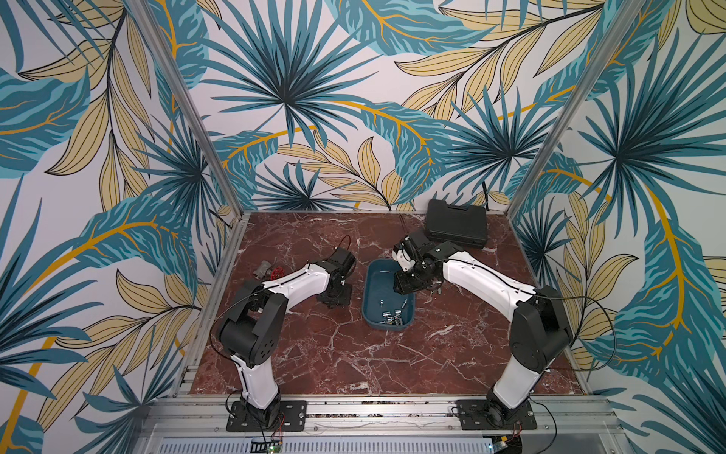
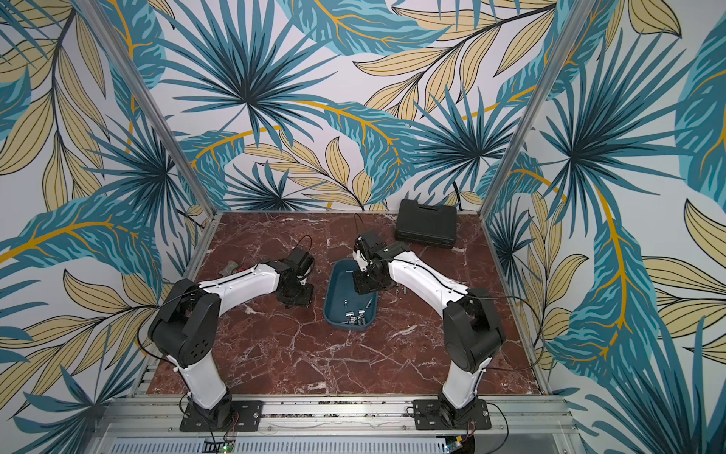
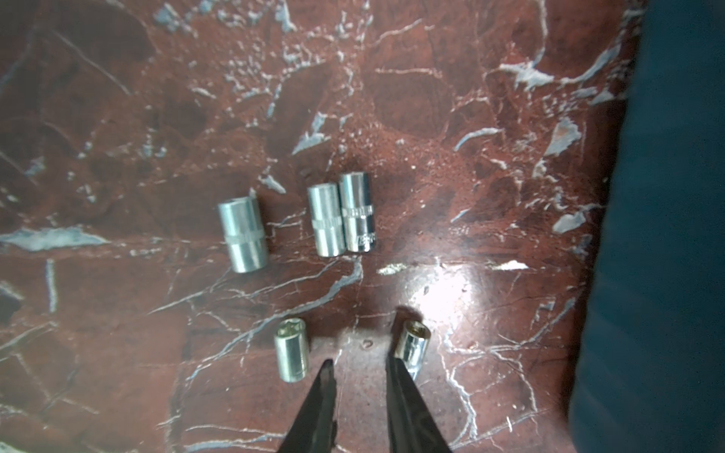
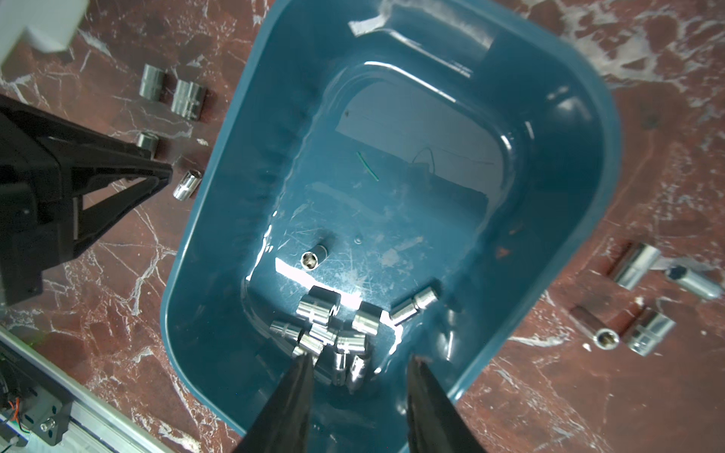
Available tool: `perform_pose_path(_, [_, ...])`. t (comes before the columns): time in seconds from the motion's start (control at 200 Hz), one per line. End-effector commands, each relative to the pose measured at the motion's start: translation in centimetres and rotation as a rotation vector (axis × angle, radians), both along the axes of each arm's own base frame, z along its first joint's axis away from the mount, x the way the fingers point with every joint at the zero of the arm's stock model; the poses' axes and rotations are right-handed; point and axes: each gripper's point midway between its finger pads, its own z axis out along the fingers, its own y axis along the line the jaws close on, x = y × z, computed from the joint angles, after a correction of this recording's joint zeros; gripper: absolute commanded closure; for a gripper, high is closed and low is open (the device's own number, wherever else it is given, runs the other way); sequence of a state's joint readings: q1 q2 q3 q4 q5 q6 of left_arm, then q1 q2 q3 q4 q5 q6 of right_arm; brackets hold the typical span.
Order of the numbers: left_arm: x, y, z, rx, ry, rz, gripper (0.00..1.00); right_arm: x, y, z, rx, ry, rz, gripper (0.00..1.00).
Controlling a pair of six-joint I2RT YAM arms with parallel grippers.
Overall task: Take out the socket from the storage box
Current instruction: Place the socket head at the center of the board, then move the socket head to the center of the board.
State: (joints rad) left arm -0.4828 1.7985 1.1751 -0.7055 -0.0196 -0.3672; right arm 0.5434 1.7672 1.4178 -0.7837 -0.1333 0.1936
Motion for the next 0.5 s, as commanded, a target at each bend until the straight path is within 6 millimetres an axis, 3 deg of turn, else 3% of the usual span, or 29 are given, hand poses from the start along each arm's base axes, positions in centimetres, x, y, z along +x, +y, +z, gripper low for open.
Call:
perform_pose_path(0.0, [1.2,-1.0,2.6,-0.068,-0.074,-0.010,0.73,-0.3,0.2,-0.5,-0.008,0.025,0.014,0.58])
perform_pose_path(0.135, [1.1,-2.2,2.7,-0.121,-0.083,-0.027,0.72,-0.3,0.4,-0.6,-0.005,0.031,0.018,0.58])
perform_pose_path(0.496, [0.5,-3.8,-0.1,-0.083,-0.021,-0.074,0.72,-0.3,0.5,-1.0,-0.005,0.041,0.019,0.58])
